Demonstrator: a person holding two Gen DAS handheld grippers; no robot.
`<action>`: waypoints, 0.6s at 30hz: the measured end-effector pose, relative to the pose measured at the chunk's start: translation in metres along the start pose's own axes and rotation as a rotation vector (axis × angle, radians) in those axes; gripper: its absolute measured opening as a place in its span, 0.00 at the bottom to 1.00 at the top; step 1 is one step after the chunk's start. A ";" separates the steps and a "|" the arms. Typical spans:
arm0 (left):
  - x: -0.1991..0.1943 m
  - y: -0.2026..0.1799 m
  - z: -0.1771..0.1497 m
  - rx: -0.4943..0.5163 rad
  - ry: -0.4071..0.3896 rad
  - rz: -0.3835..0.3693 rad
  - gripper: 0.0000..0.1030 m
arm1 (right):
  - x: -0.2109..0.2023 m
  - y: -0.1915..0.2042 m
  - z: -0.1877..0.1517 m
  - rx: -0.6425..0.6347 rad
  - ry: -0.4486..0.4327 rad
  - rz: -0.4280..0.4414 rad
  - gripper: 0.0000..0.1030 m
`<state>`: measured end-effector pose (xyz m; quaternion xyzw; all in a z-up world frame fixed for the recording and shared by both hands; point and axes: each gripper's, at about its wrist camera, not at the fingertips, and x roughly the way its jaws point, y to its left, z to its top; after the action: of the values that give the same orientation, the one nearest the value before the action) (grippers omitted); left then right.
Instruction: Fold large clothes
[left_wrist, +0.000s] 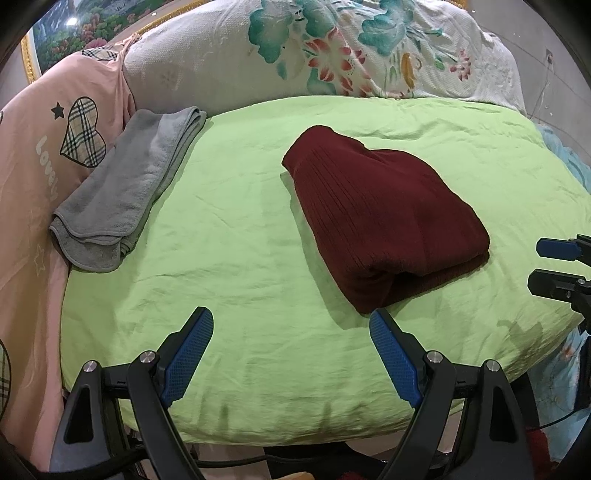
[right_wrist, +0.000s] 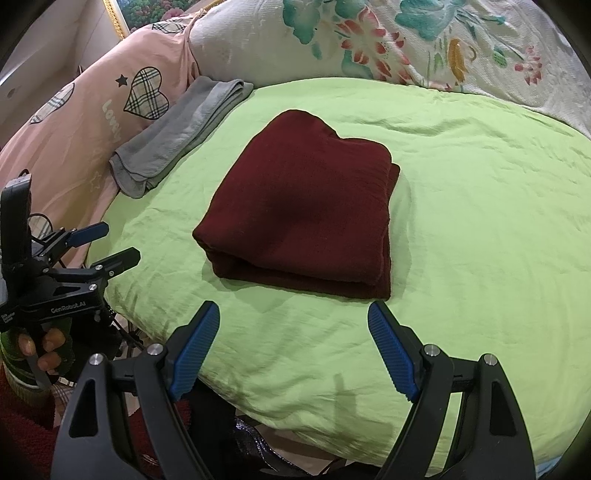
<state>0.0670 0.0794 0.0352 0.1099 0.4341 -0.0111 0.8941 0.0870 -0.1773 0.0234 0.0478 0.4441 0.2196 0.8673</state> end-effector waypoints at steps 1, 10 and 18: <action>0.000 0.000 0.000 0.000 -0.001 -0.001 0.84 | 0.000 0.000 0.000 0.000 0.000 -0.001 0.80; -0.002 -0.002 0.000 0.005 -0.004 -0.001 0.84 | 0.000 0.000 0.000 0.001 0.003 0.004 0.80; -0.003 -0.003 0.000 0.003 -0.007 0.001 0.84 | -0.001 0.003 0.000 -0.005 0.002 0.007 0.80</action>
<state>0.0649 0.0765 0.0373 0.1114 0.4307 -0.0117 0.8955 0.0856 -0.1745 0.0251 0.0469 0.4444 0.2238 0.8662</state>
